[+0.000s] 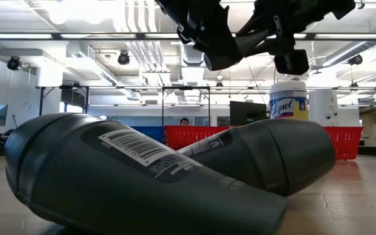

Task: Pick & Place Travel size toiletries
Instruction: Put the gray deodorant into the middle red bin

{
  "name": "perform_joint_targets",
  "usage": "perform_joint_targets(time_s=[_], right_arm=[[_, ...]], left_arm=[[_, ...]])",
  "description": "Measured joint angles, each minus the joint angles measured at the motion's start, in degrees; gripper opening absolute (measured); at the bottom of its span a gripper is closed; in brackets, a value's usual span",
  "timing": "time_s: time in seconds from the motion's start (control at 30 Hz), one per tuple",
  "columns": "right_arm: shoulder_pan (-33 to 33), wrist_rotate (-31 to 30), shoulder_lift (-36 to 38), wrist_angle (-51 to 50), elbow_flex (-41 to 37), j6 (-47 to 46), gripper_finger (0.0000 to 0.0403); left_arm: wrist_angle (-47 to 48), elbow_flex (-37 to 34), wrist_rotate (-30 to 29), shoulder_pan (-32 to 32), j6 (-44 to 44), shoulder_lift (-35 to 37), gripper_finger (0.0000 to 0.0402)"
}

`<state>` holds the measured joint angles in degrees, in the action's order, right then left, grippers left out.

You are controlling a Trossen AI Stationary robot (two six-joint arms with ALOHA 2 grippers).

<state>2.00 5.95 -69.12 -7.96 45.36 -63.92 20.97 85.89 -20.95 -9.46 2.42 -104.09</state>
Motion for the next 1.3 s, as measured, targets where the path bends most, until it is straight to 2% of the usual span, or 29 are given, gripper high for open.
perform_joint_targets(time_s=[0.17, 0.37, 0.53, 0.77, 1.03, 1.17, 1.3], right_arm=[[0.00, -0.50, -0.02, -1.39, -0.07, 1.42, 0.0130], [0.00, -6.18, 0.56, -6.53, -0.07, 2.60, 0.0131], [0.56, -19.12, 1.00, -13.54, -0.07, 3.49, 0.0131], [3.06, -34.66, -1.24, -20.37, -0.07, 7.15, 0.0130], [1.90, -35.88, -7.24, -20.16, 0.15, 7.59, 0.0136], [1.63, -36.17, -11.11, -20.11, 1.77, 8.11, 0.0146], [1.77, -38.98, -14.79, -19.96, 3.99, 8.46, 0.0158]], left_arm=[[4.64, -0.15, 0.57, -0.28, -4.58, 0.28, 0.0258], [16.58, -0.21, 0.64, -0.81, -15.89, 2.43, 0.0273], [19.78, -3.95, 0.48, -2.90, -24.64, 6.90, 0.0274], [19.81, -14.18, -2.96, -7.17, -38.95, 14.66, 0.0275], [18.43, -25.19, -3.70, -10.45, -53.71, 22.17, 0.0275], [17.42, -28.33, -3.68, -11.46, -57.10, 24.49, 0.0275], [16.98, -29.01, -3.76, -11.79, -58.05, 25.24, 0.0275]])
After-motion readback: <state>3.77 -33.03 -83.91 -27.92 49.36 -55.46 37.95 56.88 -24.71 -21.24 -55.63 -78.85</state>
